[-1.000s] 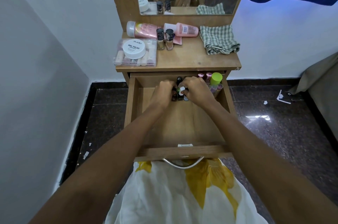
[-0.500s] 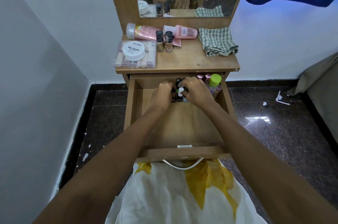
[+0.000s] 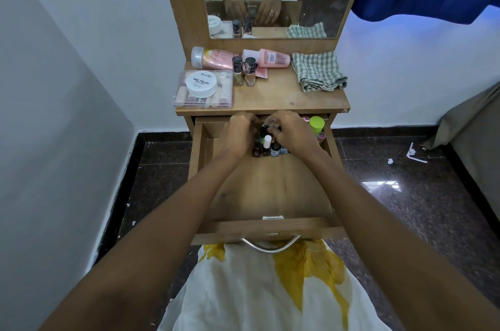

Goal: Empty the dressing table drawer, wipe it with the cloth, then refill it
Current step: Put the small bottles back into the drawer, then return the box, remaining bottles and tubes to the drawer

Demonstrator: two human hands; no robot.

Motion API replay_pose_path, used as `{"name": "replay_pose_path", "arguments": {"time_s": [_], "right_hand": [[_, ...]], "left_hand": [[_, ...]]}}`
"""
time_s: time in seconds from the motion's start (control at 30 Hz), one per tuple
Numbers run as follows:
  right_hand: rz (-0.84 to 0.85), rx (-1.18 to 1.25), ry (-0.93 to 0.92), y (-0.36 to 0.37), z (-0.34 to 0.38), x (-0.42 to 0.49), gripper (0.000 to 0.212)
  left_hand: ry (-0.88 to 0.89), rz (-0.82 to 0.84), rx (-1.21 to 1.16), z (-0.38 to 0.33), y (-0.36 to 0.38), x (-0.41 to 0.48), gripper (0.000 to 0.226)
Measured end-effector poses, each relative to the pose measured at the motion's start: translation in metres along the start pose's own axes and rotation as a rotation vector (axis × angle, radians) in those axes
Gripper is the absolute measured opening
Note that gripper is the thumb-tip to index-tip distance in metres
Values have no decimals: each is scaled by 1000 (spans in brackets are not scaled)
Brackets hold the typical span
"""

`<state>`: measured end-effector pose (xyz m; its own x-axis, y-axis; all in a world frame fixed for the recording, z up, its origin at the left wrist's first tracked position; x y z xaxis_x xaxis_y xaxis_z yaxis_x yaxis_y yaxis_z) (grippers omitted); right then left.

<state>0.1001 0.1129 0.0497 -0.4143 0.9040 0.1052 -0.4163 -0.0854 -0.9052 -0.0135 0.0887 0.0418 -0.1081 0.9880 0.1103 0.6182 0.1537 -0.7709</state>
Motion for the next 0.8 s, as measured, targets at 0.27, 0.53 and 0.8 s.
{"name": "replay_pose_path", "arguments": {"time_s": [0.27,0.53,0.8], "right_hand": [[-97,240,61,-19,23,17,19],[-124,526,220,-13,56,50,31],[-121,629,351,3,67,68,35]], "left_hand": [[73,-207,-27,-11,-49,8,19],[-119,-527,-321,41,-110,21,17],[-421,-449,-425,92,-101,36,45]]}}
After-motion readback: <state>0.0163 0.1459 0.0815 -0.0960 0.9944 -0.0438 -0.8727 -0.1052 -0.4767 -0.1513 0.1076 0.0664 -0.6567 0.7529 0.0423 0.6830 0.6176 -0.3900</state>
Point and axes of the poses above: each hand's wrist, its own x-axis towards the middle knuckle, its own y-axis out of the palm, z = x × y, the point moved 7 cm from there along x, towards the middle knuckle, and after that the axes turned 3 degrees about -x, right-handed, at the moved point
